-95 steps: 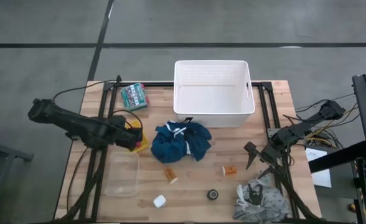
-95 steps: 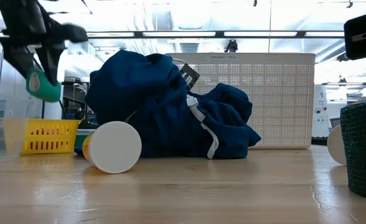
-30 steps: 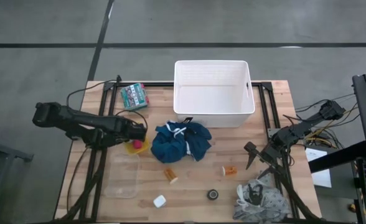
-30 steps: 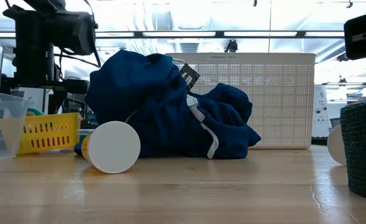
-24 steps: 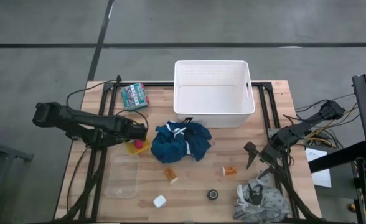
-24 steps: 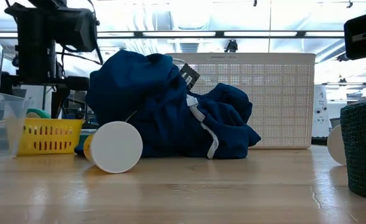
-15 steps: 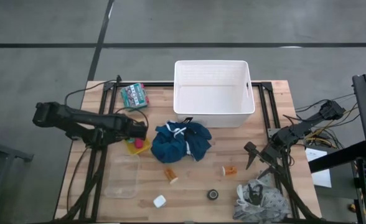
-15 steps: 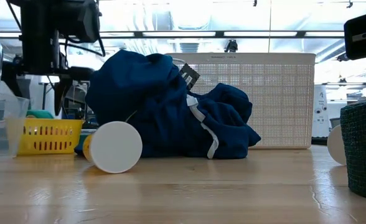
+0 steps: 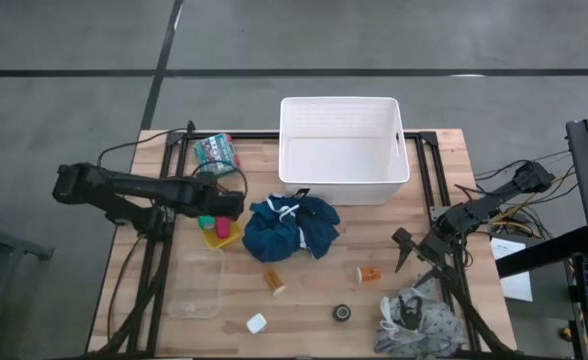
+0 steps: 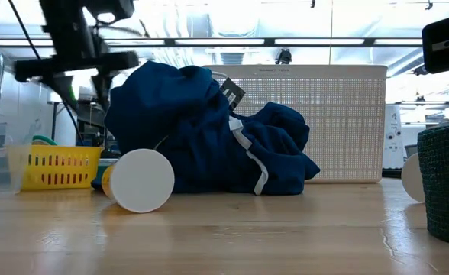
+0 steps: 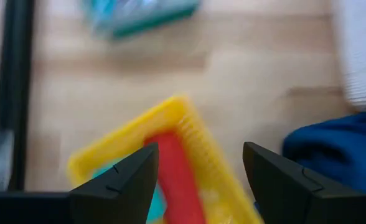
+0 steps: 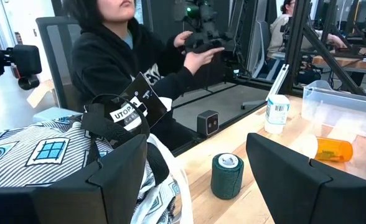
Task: Pick & place medical supplies in basket/bin
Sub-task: Put the black bandage into the yellow bin
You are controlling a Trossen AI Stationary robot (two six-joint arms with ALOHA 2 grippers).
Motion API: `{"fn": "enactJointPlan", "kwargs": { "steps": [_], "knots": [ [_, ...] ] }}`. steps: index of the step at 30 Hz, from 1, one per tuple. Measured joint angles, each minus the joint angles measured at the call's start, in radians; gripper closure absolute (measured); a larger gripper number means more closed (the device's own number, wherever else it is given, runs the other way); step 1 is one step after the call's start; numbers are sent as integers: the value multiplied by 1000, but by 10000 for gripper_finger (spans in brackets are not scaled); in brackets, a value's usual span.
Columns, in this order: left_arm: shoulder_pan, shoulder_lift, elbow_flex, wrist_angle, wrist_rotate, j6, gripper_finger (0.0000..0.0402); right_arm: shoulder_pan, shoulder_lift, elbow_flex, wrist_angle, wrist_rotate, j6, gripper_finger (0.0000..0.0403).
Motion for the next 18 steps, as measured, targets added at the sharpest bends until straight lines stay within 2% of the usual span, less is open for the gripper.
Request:
{"fn": "enactJointPlan", "kwargs": {
  "steps": [4, 11, 14, 18],
  "knots": [
    [-1, 0, 2, 193, -139, 360, 163, 0, 0, 0, 0, 0, 0, 131],
    [-2, 2, 1, 547, -154, 813, 164, 0, 0, 0, 0, 0, 0, 131],
    [-10, 2, 1, 647, -145, 921, 164, 0, 0, 0, 0, 0, 0, 131],
    [-24, 2, 1, 667, -135, 934, 164, 0, 0, 0, 0, 0, 0, 131]
  ]
}}
